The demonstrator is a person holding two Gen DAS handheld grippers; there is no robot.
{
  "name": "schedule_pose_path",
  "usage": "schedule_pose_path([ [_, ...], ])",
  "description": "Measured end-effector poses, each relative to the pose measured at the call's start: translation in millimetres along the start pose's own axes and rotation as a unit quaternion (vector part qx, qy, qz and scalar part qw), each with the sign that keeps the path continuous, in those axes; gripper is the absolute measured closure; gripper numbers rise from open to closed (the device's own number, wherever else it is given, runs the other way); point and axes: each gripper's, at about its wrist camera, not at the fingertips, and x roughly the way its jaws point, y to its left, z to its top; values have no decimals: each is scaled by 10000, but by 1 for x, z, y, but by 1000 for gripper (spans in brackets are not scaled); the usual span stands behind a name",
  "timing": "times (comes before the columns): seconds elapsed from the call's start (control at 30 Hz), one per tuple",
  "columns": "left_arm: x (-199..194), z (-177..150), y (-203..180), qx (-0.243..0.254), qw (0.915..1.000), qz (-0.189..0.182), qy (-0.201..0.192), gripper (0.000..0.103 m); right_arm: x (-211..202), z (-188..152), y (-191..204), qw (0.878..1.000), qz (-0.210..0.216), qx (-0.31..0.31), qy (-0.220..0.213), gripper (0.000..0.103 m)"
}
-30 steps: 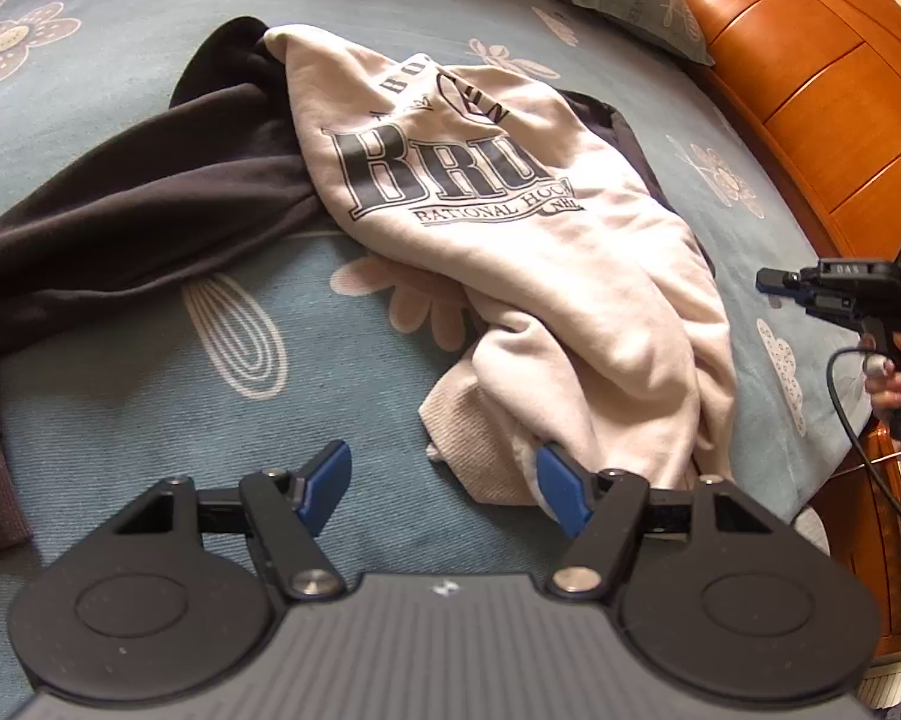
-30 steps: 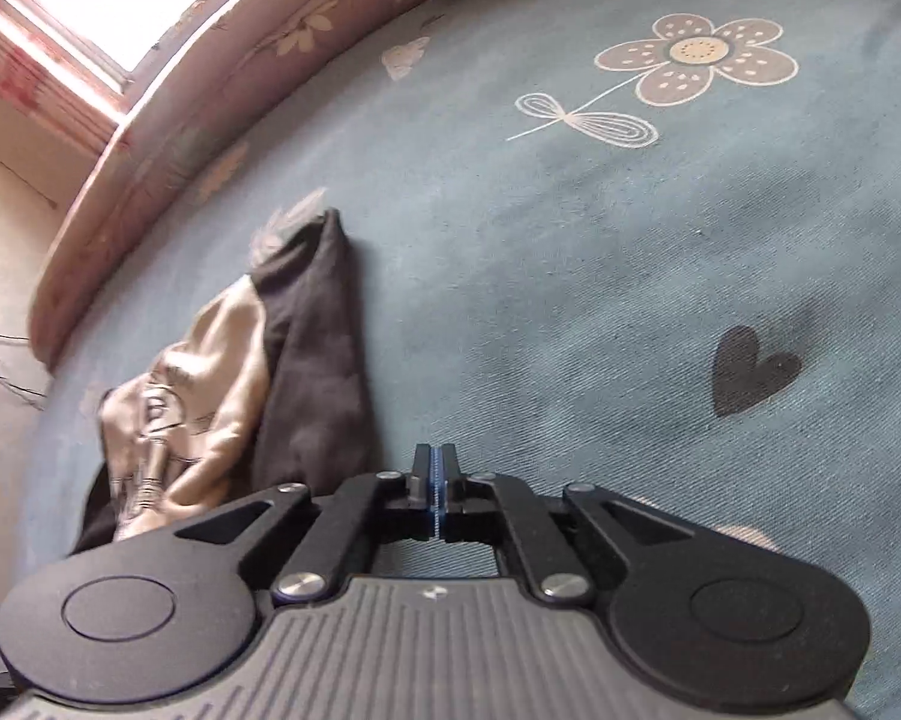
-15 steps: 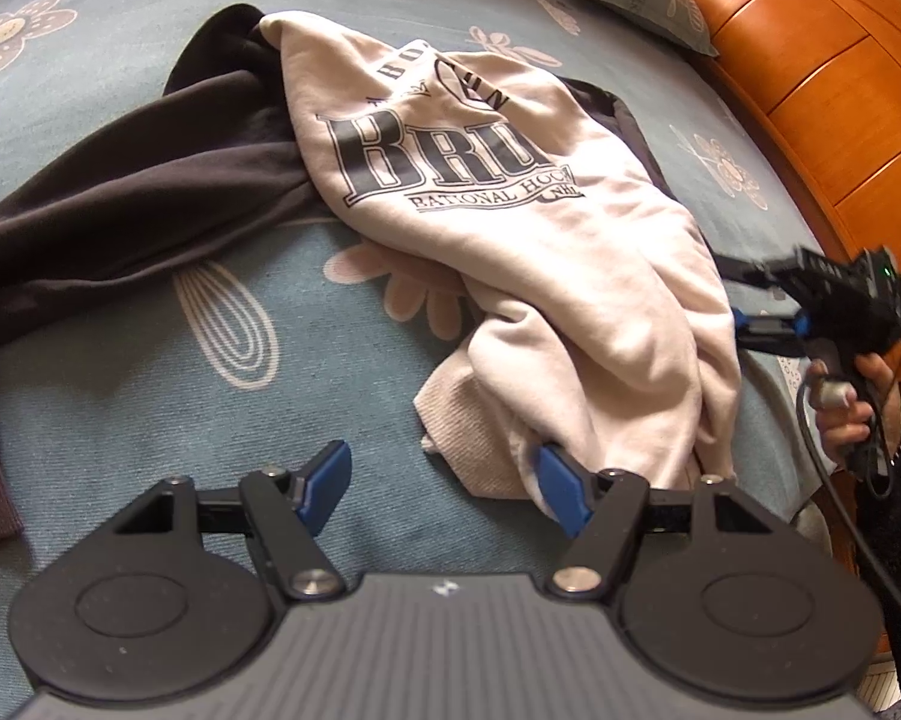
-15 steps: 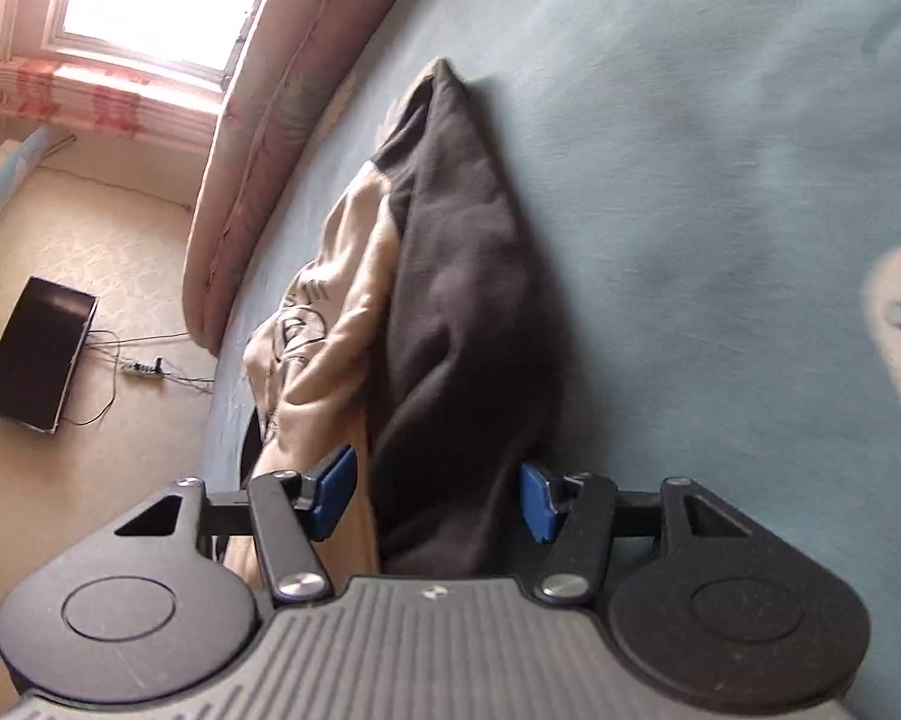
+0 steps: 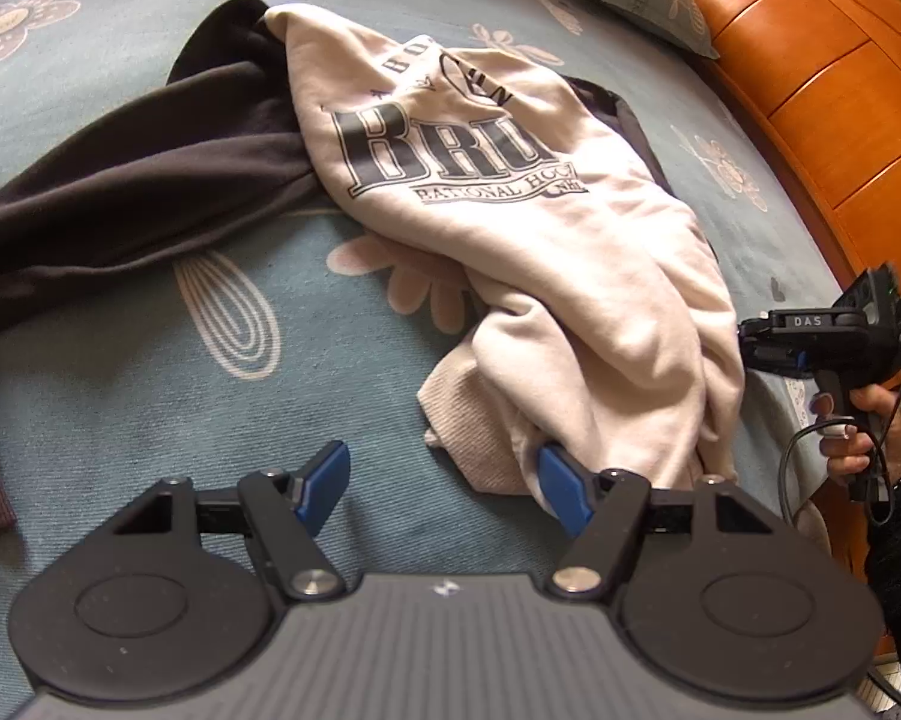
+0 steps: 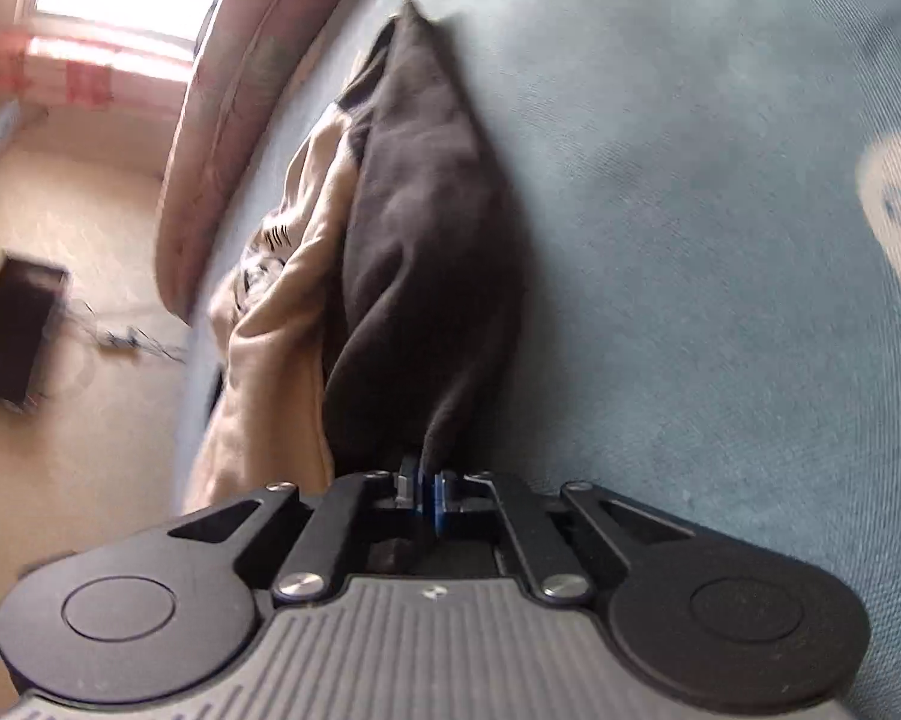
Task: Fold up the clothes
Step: 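Grasp the black sleeve cuff with the right tool and pull it outward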
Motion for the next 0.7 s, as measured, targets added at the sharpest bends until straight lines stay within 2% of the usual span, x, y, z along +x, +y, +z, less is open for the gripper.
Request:
schedule_pose_path([
  [0.1, -3, 1, 0, 11, 10000, 72, -11, 34, 1, 1, 35, 9943, -754, -752, 33, 101],
  [0.2, -7, 6, -1, 163, 9998, 134, -22, 34, 2, 1, 61, 9835, -1293, -1261, 46, 99],
  [0.4, -9, 11, -15, 710, 9971, 236, 103, 34, -10, 11, 66, 9775, -1544, -1437, -3, 99],
  [0.7, -9, 17, -38, 1580, 9861, 392, 346, 34, -27, 23, 60, 9561, -2267, -1856, -110, 99],
])
